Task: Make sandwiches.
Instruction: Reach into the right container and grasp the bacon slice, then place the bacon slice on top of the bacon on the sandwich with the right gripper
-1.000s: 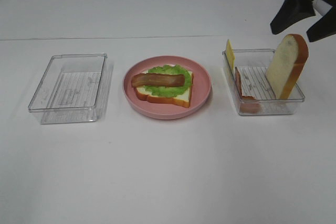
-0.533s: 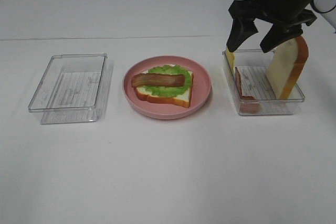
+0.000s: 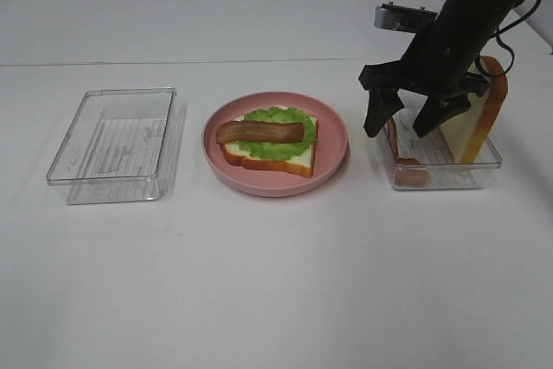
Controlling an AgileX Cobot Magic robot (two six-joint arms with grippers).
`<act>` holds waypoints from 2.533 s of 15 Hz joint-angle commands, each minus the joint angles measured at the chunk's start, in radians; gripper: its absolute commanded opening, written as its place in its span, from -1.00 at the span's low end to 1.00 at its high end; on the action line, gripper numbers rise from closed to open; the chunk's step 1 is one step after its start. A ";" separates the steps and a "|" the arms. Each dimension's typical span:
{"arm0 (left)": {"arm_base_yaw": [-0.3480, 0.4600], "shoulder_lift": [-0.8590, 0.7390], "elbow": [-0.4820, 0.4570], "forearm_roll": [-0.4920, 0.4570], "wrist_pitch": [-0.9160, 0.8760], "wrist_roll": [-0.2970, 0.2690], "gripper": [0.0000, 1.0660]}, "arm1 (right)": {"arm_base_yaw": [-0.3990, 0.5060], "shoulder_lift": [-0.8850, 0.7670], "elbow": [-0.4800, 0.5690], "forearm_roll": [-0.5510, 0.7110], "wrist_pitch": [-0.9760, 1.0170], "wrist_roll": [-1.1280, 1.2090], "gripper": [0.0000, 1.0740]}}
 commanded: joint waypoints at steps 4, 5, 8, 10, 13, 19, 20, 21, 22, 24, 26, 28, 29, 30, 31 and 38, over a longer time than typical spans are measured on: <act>0.000 -0.021 0.002 0.001 -0.012 -0.009 0.49 | 0.002 0.023 -0.007 -0.002 -0.033 0.008 -0.39; 0.000 -0.021 0.002 0.001 -0.012 -0.009 0.49 | 0.002 0.023 -0.007 -0.002 -0.029 0.008 -0.61; 0.000 -0.021 0.002 0.001 -0.012 -0.009 0.49 | 0.002 0.021 -0.007 -0.002 0.001 0.008 -1.00; 0.000 -0.021 0.002 0.001 -0.012 -0.009 0.49 | 0.002 0.001 -0.007 -0.002 0.016 0.008 -1.00; 0.000 -0.021 0.002 0.001 -0.012 -0.009 0.49 | 0.002 -0.053 -0.007 -0.002 0.016 0.008 -1.00; 0.000 -0.021 0.002 0.001 -0.012 -0.009 0.49 | 0.002 -0.167 -0.007 0.307 0.028 -0.142 -1.00; 0.000 -0.021 0.002 0.001 -0.012 -0.009 0.49 | 0.002 -0.163 -0.007 0.406 0.037 -0.197 -1.00; 0.000 -0.021 0.002 0.001 -0.012 -0.009 0.49 | 0.002 -0.162 -0.005 0.484 0.040 -0.255 -1.00; 0.000 -0.021 0.002 0.001 -0.012 -0.009 0.49 | 0.002 -0.159 -0.005 0.584 0.039 -0.322 -1.00; 0.000 -0.021 0.002 0.001 -0.012 -0.009 0.49 | 0.002 -0.150 -0.005 0.731 0.035 -0.406 -1.00; 0.000 -0.021 0.002 0.001 -0.012 -0.009 0.49 | 0.007 -0.122 -0.005 0.875 0.035 -0.469 -1.00; 0.000 -0.021 0.002 0.001 -0.012 -0.009 0.49 | 0.047 -0.072 -0.005 0.960 0.027 -0.518 -1.00; 0.000 -0.021 0.002 0.001 -0.012 -0.009 0.49 | 0.071 -0.045 -0.005 0.987 0.007 -0.541 -1.00; 0.000 -0.021 0.002 0.001 -0.012 -0.009 0.49 | 0.105 -0.016 -0.005 1.019 -0.036 -0.553 -1.00; 0.000 -0.021 0.002 0.001 -0.012 -0.009 0.49 | 0.130 0.014 -0.005 1.057 -0.077 -0.553 -1.00; 0.000 -0.021 0.002 0.002 -0.012 -0.009 0.49 | 0.151 0.135 -0.005 1.010 -0.256 -0.503 -1.00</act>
